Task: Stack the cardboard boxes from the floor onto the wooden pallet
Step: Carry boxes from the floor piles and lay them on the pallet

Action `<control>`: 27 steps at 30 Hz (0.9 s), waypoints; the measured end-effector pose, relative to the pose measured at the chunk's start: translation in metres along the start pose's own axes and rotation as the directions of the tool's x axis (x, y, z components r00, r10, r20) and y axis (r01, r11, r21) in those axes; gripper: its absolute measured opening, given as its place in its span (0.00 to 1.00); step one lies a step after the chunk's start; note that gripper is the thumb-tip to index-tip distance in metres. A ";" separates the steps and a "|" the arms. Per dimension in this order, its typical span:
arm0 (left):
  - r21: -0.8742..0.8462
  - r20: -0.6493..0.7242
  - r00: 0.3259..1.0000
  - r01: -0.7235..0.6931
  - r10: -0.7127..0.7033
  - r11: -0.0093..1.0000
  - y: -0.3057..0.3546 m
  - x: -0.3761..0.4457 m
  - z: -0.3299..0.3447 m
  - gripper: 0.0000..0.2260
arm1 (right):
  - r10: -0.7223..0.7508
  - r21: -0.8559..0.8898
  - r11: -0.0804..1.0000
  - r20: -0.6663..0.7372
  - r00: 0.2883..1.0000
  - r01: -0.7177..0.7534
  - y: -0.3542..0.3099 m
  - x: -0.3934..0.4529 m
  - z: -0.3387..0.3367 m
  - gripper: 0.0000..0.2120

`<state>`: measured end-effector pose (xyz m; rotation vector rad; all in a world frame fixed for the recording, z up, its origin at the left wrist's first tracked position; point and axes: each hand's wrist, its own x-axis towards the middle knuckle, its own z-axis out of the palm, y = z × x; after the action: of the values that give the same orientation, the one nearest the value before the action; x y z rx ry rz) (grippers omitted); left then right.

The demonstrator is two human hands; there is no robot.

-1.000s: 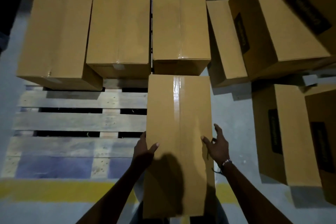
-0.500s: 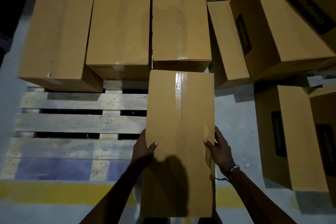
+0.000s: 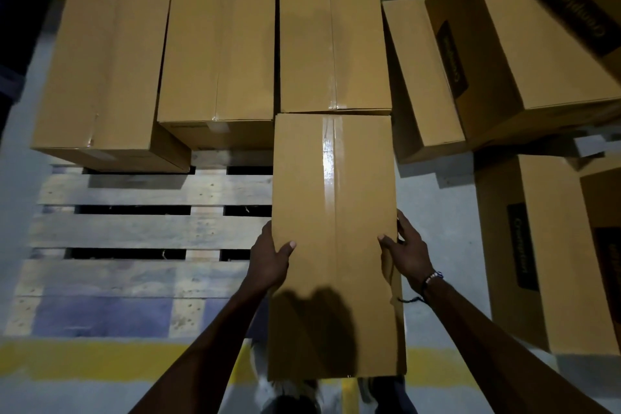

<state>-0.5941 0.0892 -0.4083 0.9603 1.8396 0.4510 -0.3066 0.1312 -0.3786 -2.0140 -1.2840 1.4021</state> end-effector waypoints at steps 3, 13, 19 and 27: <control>0.004 -0.002 1.000 -0.003 0.003 1.000 0.000 0.003 0.002 0.28 | -0.015 -0.024 1.000 0.007 1.000 0.015 -0.003 0.005 0.000 0.29; 0.021 -0.021 1.000 0.014 -0.013 1.000 0.004 0.003 0.003 0.27 | 0.072 -0.032 0.997 -0.008 0.997 -0.072 -0.001 0.007 0.009 0.30; -0.044 -0.013 0.999 0.045 -0.046 0.998 0.003 -0.011 0.000 0.26 | 0.160 -0.010 0.987 -0.012 0.987 -0.160 0.012 -0.013 0.009 0.26; -0.016 0.008 0.998 0.056 -0.056 0.998 -0.034 -0.060 0.001 0.21 | 0.197 -0.139 0.972 0.036 0.980 -0.190 0.051 -0.061 0.004 0.26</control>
<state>-0.5948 0.0216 -0.3959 0.8962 1.8490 0.4266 -0.2913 0.0534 -0.3843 -2.2619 -1.2620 1.4955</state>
